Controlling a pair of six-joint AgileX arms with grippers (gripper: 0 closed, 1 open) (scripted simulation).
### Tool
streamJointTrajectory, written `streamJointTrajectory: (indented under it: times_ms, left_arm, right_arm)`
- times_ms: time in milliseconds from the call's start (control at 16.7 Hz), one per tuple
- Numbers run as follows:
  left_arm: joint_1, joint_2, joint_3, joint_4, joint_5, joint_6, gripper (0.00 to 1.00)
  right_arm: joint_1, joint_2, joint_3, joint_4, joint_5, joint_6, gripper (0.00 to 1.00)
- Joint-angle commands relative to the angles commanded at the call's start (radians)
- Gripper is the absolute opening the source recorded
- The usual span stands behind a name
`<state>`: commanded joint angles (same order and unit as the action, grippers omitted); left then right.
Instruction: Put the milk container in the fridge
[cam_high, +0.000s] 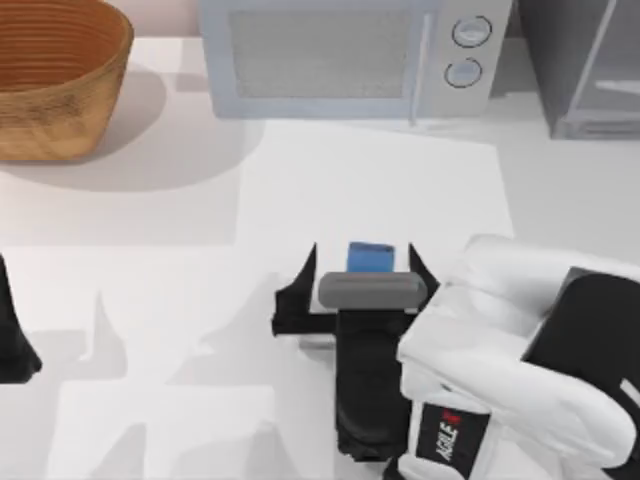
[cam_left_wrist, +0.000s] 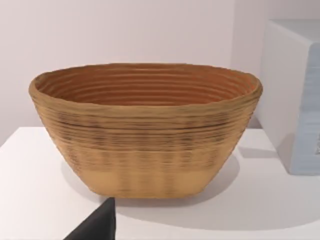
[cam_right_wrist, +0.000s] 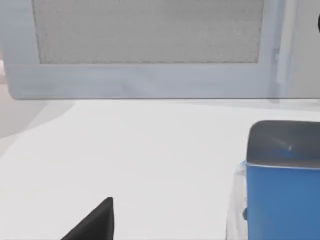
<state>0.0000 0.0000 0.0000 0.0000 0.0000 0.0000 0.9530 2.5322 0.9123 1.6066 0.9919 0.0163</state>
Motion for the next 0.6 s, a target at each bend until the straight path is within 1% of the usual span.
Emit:
streamJointTrajectory:
  times_ms: [240, 600]
  left_arm:
    - [0.000, 0.000, 0.000, 0.000, 0.000, 0.000, 1.00]
    - [0.000, 0.000, 0.000, 0.000, 0.000, 0.000, 1.00]
  right_arm:
    - [-0.009, 0.002, 0.009, -0.007, -0.009, 0.000, 1.00]
    - [-0.009, 0.002, 0.009, -0.007, -0.009, 0.000, 0.55]
